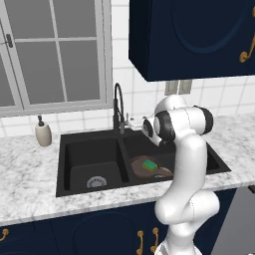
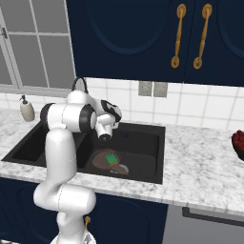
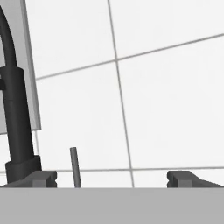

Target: Pick the pan and sponge and place them into the sink. Then turn on the water.

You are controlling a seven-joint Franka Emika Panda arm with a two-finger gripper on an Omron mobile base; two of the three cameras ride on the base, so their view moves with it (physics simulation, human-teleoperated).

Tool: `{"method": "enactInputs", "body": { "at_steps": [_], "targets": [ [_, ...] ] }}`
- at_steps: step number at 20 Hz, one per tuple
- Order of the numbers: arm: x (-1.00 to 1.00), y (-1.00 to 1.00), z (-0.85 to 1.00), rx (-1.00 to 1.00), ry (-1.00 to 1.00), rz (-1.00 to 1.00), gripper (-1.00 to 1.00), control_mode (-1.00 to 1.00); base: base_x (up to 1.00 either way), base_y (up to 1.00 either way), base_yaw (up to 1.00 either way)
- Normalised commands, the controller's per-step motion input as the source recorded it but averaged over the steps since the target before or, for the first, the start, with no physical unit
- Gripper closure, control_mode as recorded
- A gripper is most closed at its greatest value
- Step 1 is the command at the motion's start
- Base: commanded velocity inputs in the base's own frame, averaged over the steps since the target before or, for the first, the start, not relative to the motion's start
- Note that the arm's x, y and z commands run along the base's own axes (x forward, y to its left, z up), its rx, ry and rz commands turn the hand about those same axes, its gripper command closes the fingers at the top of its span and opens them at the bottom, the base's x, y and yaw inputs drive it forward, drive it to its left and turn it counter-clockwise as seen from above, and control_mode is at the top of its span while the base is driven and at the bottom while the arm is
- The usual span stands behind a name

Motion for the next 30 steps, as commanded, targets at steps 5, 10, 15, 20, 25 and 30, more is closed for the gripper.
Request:
{"method": "enactInputs", "body": {
  "at_steps": [5,10,15,20,25,30],
  "targets": [
    [0.00,0.02,-0.05,0.00,0.00,0.00,-1.00,-1.00,0.00,0.00,0.00],
    [0.00,0.15,-0.10,0.00,0.00,0.00,-1.00,-1.00,0.00,0.00,0.00],
    [0.00,0.14,-0.05,0.00,0.00,0.00,-1.00,-1.00,0.00,0.00,0.00],
    [0.01,0.08,-0.01,0.00,0.00,0.00,-1.00,-1.00,0.00,0.00,0.00],
    [0.01,0.00,0.00,0.00,0.00,0.00,-1.00,-1.00,0.00,0.00,0.00],
    [0.14,0.03,0.00,0.00,0.00,0.00,-1.00,-1.00,0.00,0.00,0.00]
  ]
}}
